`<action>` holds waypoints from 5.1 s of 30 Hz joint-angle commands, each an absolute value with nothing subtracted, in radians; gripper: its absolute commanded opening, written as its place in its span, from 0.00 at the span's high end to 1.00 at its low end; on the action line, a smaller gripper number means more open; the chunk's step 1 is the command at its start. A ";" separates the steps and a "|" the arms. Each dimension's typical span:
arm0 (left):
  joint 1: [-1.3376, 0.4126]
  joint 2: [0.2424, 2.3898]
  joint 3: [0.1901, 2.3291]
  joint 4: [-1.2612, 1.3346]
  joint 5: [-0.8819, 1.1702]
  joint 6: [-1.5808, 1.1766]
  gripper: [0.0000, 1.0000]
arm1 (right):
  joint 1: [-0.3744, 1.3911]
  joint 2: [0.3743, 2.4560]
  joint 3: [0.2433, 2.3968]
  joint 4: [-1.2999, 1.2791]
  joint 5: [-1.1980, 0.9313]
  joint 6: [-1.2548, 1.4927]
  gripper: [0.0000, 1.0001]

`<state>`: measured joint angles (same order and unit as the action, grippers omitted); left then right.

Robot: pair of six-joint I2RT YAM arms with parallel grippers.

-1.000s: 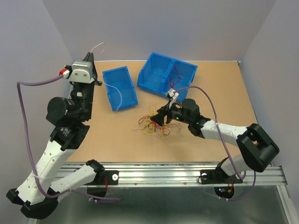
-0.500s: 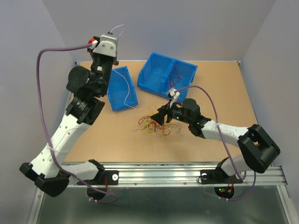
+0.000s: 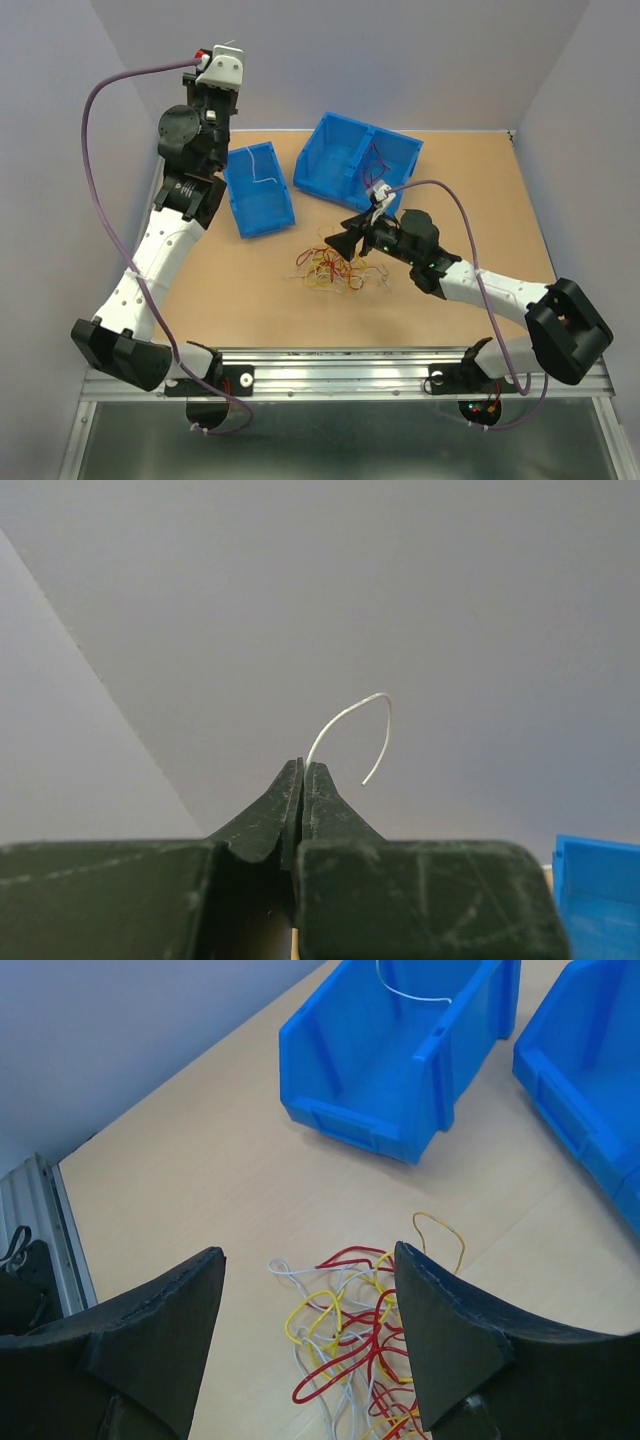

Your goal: Untangle the cables

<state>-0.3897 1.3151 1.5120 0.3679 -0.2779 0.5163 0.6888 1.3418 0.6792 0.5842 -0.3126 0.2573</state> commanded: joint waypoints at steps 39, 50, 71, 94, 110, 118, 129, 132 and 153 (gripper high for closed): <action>-0.281 1.347 1.170 -0.100 0.023 0.403 1.00 | 0.698 1.219 0.580 0.609 -0.218 0.241 0.26; -0.264 1.692 1.410 -0.247 0.057 0.430 1.00 | 0.696 1.243 0.583 0.604 -0.213 0.256 0.26; -0.276 1.470 1.241 -0.043 0.204 0.433 0.20 | 0.696 1.534 0.779 0.407 -0.132 0.239 0.34; -0.462 1.258 0.785 0.466 0.379 0.362 0.21 | 0.698 1.402 0.830 0.354 -0.247 0.219 0.99; -0.456 1.091 0.655 0.569 0.574 0.408 0.20 | 0.698 1.085 0.936 0.360 -0.305 0.252 0.99; -0.457 1.146 0.652 0.572 0.601 0.442 0.19 | 0.696 1.140 1.181 0.374 -0.290 0.271 0.99; -0.459 1.281 0.707 0.540 0.661 0.454 0.19 | 0.696 1.267 1.431 0.462 -0.193 0.296 0.99; -0.459 1.308 0.719 0.526 0.673 0.465 0.20 | 0.696 1.311 1.488 0.482 -0.166 0.305 1.00; -0.290 1.223 0.628 0.764 0.802 0.259 0.17 | 0.696 1.299 1.522 0.669 -0.041 0.367 0.99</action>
